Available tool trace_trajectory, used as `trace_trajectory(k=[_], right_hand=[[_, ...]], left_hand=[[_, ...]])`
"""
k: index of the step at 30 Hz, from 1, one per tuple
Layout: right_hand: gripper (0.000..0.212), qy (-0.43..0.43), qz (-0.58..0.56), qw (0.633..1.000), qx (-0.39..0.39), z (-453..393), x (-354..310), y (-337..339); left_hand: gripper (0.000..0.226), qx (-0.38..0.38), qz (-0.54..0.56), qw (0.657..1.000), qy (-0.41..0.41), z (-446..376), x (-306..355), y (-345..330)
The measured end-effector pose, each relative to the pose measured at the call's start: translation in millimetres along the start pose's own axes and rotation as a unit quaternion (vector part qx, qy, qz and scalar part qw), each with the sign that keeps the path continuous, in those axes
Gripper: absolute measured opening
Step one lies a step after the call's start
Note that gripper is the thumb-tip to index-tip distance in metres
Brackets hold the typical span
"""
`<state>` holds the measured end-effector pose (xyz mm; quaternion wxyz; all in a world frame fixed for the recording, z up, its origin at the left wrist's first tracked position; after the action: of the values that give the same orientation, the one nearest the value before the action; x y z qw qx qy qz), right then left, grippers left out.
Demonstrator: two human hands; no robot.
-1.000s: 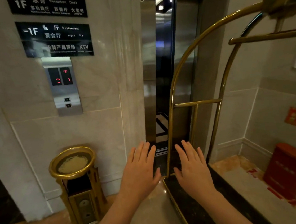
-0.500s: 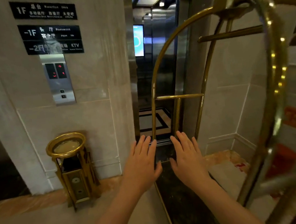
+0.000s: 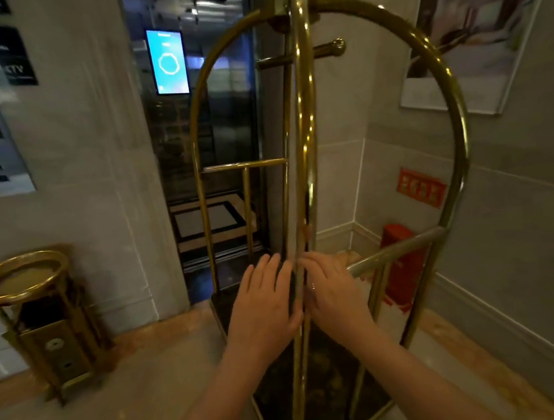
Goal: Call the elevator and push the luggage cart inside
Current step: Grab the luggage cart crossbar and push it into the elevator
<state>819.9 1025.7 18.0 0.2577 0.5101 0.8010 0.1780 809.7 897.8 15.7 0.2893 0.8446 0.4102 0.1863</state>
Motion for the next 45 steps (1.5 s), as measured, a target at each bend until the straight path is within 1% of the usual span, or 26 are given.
trace_trajectory(k=[2,3,8,9,11,13,15,18,20,22,23,25,27,29,30,35,45], right_hand=[[0.036,-0.004,0.019,1.000,0.015,2.1,38.2,20.0],[0.037,-0.007,0.031,0.999,0.015,2.6,60.0,26.9],[0.046,-0.022,0.080,0.996,-0.022,0.9,185.9,45.9],[0.046,-0.024,0.080,0.996,-0.029,0.5,208.5,47.8],[0.048,-0.027,0.071,0.996,-0.049,0.1,251.1,50.7],[0.055,-0.023,0.078,0.993,-0.087,4.9,296.2,50.1],[0.062,-0.013,0.085,0.987,-0.133,6.4,339.2,44.5],[0.069,0.002,0.096,0.975,-0.200,0.6,388.2,29.4],[0.073,0.014,0.107,0.963,-0.247,-1.0,407.7,15.0],[0.072,0.022,0.096,0.961,-0.257,-5.6,424.0,1.3],[0.068,0.031,0.085,0.963,-0.254,-10.5,429.9,-4.8],[0.054,0.052,0.072,0.960,-0.267,-22.3,441.0,-19.2],[0.034,0.075,0.084,0.946,-0.304,-37.1,448.2,-32.0],[0.019,0.105,0.083,0.939,-0.318,-51.2,451.8,-41.7],[0.015,0.114,0.077,0.939,-0.315,-55.8,453.3,-45.1],[0.015,0.143,0.067,0.943,-0.292,-71.4,458.8,-66.5],[0.024,0.149,0.086,0.929,-0.328,-129.4,470.0,-145.1]], left_hand=[[0.057,0.000,0.015,1.000,-0.010,-10.4,32.0,-13.5],[0.059,-0.001,0.018,1.000,-0.018,-15.5,48.8,-22.5],[0.059,-0.013,-0.002,0.999,-0.048,-39.1,124.8,-95.0],[0.059,-0.023,-0.006,0.999,-0.039,-44.3,134.1,-112.3],[0.058,-0.051,-0.017,0.999,0.006,-54.3,145.1,-146.7],[0.058,-0.108,-0.047,0.992,0.054,-58.7,150.1,-182.1],[0.061,-0.163,-0.095,0.978,0.084,-61.3,149.7,-208.4],[0.066,-0.184,-0.134,0.965,0.132,-66.1,141.9,-232.7],[0.061,-0.188,-0.161,0.956,0.158,-69.2,131.0,-239.9],[0.046,-0.198,-0.182,0.948,0.172,-76.8,121.2,-242.8],[0.039,-0.211,-0.191,0.943,0.174,-81.5,117.2,-243.3],[0.030,-0.239,-0.212,0.932,0.172,-90.5,110.8,-245.3],[0.028,-0.255,-0.219,0.927,0.166,-94.7,105.3,-249.5],[0.027,-0.247,-0.219,0.930,0.160,-94.7,99.1,-255.6],[0.027,-0.245,-0.217,0.932,0.159,-95.3,96.8,-256.7],[0.026,-0.241,-0.222,0.930,0.164,-108.7,73.4,-269.5],[0.022,-0.217,-0.196,0.941,0.171,-156.5,-1.1,-316.4]])
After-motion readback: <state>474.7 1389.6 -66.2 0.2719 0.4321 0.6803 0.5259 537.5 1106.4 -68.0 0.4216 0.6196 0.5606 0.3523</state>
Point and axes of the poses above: each hand's wrist, its own z-axis away from the middle knuckle, its own y-axis out of the back of the hand, x = y × z, the point moved 5 cm from there along -z, towards the middle knuckle, and after that the axes turned 14 degrees about x, right-handed, at the moved point
